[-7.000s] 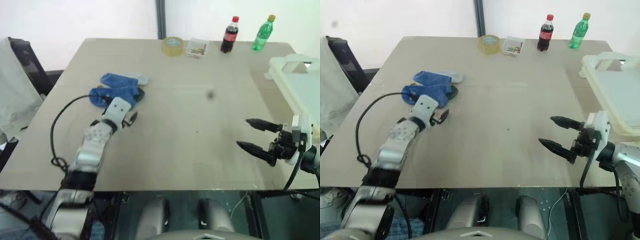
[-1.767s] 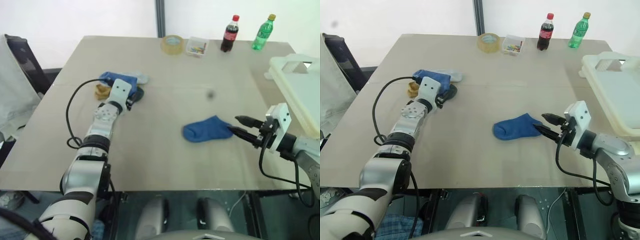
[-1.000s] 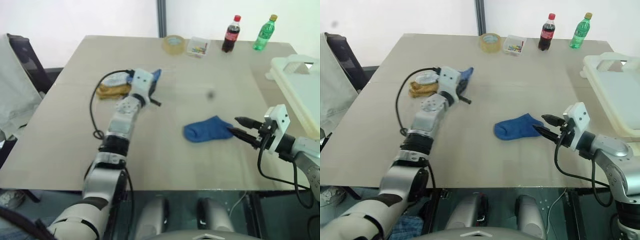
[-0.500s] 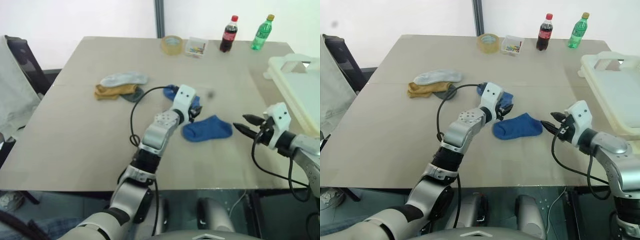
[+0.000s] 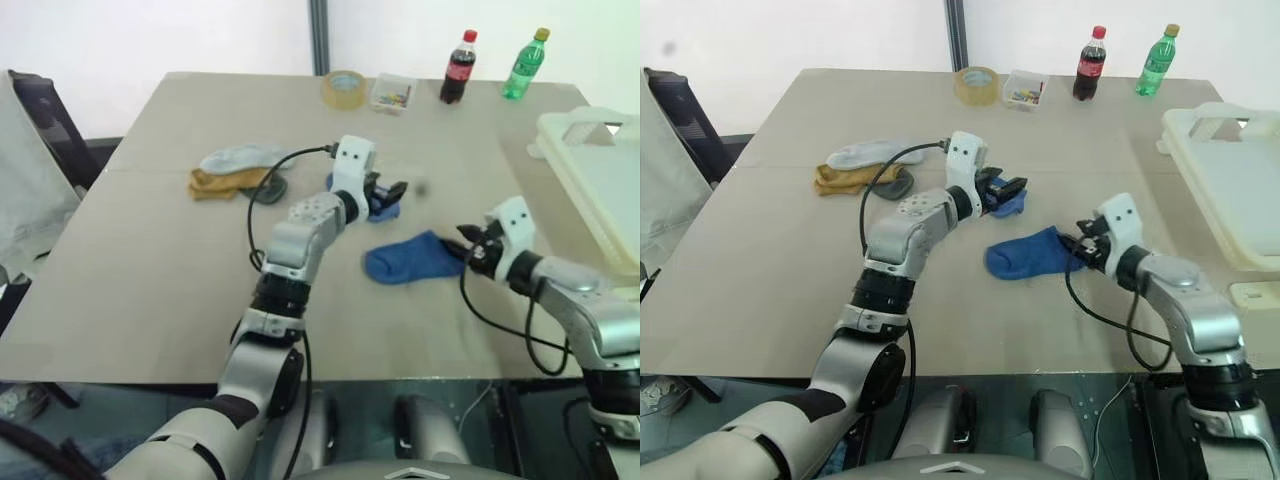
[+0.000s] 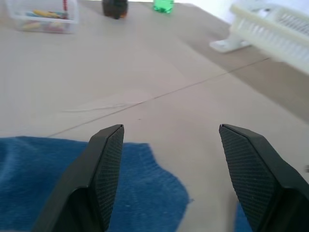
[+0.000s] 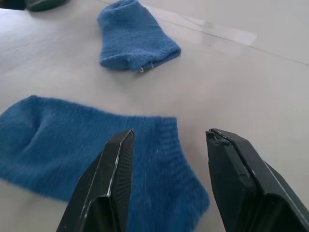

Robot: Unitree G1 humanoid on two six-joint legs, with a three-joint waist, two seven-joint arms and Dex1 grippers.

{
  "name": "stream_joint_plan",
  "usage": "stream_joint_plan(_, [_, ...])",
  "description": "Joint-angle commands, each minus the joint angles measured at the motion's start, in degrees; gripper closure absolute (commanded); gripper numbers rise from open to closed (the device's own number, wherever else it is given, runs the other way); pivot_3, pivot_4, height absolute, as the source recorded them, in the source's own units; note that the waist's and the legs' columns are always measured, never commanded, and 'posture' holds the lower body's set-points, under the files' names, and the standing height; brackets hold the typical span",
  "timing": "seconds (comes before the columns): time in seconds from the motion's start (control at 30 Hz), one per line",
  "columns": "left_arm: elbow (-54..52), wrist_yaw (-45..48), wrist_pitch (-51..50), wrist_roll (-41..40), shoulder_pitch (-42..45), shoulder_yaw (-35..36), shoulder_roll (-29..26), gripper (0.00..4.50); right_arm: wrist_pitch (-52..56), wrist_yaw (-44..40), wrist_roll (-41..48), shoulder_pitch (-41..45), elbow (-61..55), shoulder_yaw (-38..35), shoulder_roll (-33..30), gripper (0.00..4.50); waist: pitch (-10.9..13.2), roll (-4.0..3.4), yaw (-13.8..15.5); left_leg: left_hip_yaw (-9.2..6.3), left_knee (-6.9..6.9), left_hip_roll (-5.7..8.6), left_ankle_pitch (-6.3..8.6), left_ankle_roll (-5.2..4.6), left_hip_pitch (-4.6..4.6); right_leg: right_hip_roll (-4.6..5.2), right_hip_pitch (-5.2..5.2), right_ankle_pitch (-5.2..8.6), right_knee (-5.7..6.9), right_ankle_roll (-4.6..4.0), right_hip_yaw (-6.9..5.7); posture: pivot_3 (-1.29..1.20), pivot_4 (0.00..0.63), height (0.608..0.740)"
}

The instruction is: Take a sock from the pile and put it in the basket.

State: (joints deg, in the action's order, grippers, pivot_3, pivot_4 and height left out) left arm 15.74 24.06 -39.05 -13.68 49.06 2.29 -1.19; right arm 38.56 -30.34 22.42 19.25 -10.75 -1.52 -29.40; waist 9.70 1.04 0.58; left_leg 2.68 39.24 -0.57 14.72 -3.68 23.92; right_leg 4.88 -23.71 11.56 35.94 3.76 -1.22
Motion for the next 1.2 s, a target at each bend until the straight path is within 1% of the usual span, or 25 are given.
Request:
stream_joint_plan(0.03, [1.5, 0.6, 2.4, -1.4, 2.8, 3.2, -3.4, 1.16, -0.6, 1.5, -0.9, 4.2, 3.1, 0.3, 2.4, 2.09, 0.0, -0.01, -0.1, 0.0, 0.0, 0.0, -0.01, 0.01, 0.0, 0.0, -0.01, 0.0, 0.0, 0.0, 0.0, 0.0, 0.15, 0.74])
stream_joint_plan(0.13, [10.0, 0.4, 9.0, 1.2, 4.3, 3.6, -8.3, 1.16, -0.2, 3.2, -1.6, 8.5, 7.8, 0.9, 6.2, 2.09, 0.0, -0.03, -0.4, -0.01, -0.02, -0.01, -0.02, 0.03, -0.07, -0.06, 0.0, 0.0, 0.08, 0.0, 0.0, 0.0, 0.15, 0.74])
stream_joint_plan(0.2, [20.0, 0.6, 16.4, 4.1, 6.8, 3.2, -13.0, 1.16, 0.2, 3.9, -2.3, 11.8, 11.7, 2.0, 9.2, 2.09, 0.0, -0.03, -0.8, -0.03, -0.02, -0.01, -0.03, 0.04, -0.08, -0.07, 0.01, 0.0, 0.11, -0.01, 0.0, 0.0, 0.15, 0.74])
stream_joint_plan(0.27, [28.3, 1.3, 22.3, 5.7, 9.3, 2.9, -15.6, 1.16, 0.2, 4.5, -3.1, 13.8, 14.9, 2.8, 11.2, 2.09, 0.0, -0.02, -1.1, -0.01, -0.03, 0.0, -0.03, 0.05, -0.07, -0.08, -0.01, 0.0, 0.12, 0.0, 0.0, 0.0, 0.15, 0.74])
stream_joint_plan(0.37, [39.8, 2.1, 30.4, 7.9, 13.2, 2.6, -18.3, 1.16, -0.2, 5.4, -3.7, 16.6, 19.7, 3.5, 15.0, 2.09, 0.0, -0.01, -0.7, -0.06, -0.05, 0.04, -0.07, 0.12, 0.04, -0.01, -0.03, 0.0, 0.06, 0.0, -0.12, 0.0, 0.15, 0.74])
stream_joint_plan(0.5, [48.8, 1.9, 36.1, 9.2, 16.1, 2.9, -18.8, 1.16, 0.6, 6.4, -3.5, 18.9, 23.5, 2.9, 19.3, 2.09, 0.0, 0.01, -0.8, -0.04, -0.06, 0.1, -0.16, 0.27, 0.28, 0.04, -0.17, -0.01, -0.02, 0.01, -0.21, 0.0, 0.15, 0.74])
stream_joint_plan(0.6, [51.5, 1.9, 38.2, 9.8, 16.7, 2.8, -18.3, 1.16, 0.4, 7.0, -2.6, 19.5, 24.9, 1.2, 21.5, 2.09, 0.0, 0.0, -1.0, 0.0, -0.05, 0.11, -0.17, 0.29, 0.62, 0.05, -0.41, -0.02, -0.02, 0.02, -0.37, 0.0, 0.15, 0.74])
stream_joint_plan(0.7, [52.4, 2.3, 39.1, 9.8, 16.6, 3.0, -17.7, 1.16, -0.4, 7.1, -3.2, 19.5, 25.0, 0.7, 21.7, 2.09, 0.0, 0.0, -1.2, -0.02, -0.04, 0.11, -0.18, 0.31, 0.78, 0.05, -0.54, -0.03, 0.02, 0.04, -0.44, 0.0, 0.15, 0.74])
stream_joint_plan(0.8, [52.5, 2.8, 39.4, 10.1, 16.3, 2.9, -17.4, 1.1, 0.4, 7.9, -2.0, 19.8, 24.9, -1.3, 22.4, 2.94, 0.0, 0.0, -1.4, -0.01, -0.04, 0.11, -0.18, 0.31, 0.77, 0.05, -0.54, -0.03, 0.0, 0.04, -0.44, 0.0, 0.15, 0.74])
stream_joint_plan(0.83, [52.5, 2.9, 39.5, 10.1, 16.2, 2.9, -17.4, 1.1, 1.2, 8.3, -0.9, 20.0, 24.6, -2.3, 22.9, 3.34, 0.0, 0.0, -1.4, -0.01, -0.04, 0.1, -0.18, 0.31, 0.77, 0.05, -0.54, -0.03, 0.01, 0.04, -0.44, 0.0, 0.15, 0.74])
stream_joint_plan(1.0, [52.5, 3.1, 39.6, 10.4, 15.8, 3.0, -17.5, 1.1, 6.0, 10.1, 4.1, 20.4, 22.7, -6.8, 25.3, 3.34, 0.0, 0.0, -1.5, -0.03, -0.04, 0.08, -0.22, 0.36, 0.75, 0.04, -0.61, -0.03, 0.16, 0.04, -0.43, 0.0, 0.15, 0.74])
stream_joint_plan(1.1, [52.4, 3.2, 39.5, 10.5, 15.7, 3.0, -17.3, 1.1, 7.6, 10.7, 5.9, 20.6, 22.0, -8.3, 25.9, 3.34, 0.0, 0.0, -1.5, -0.05, -0.04, 0.07, -0.22, 0.38, 0.76, 0.04, -0.69, -0.03, 0.32, 0.04, -0.41, 0.0, 0.15, 0.74])
stream_joint_plan(1.2, [52.5, 3.1, 39.5, 10.5, 15.5, 3.0, -17.2, 1.1, 10.0, 12.6, 8.6, 21.5, 21.2, -10.6, 26.7, 3.34, 0.0, 0.0, -1.5, -0.07, -0.02, 0.07, -0.23, 0.38, 0.78, 0.05, -0.8, -0.03, 0.68, 0.04, -0.34, 0.0, 0.15, 0.74])
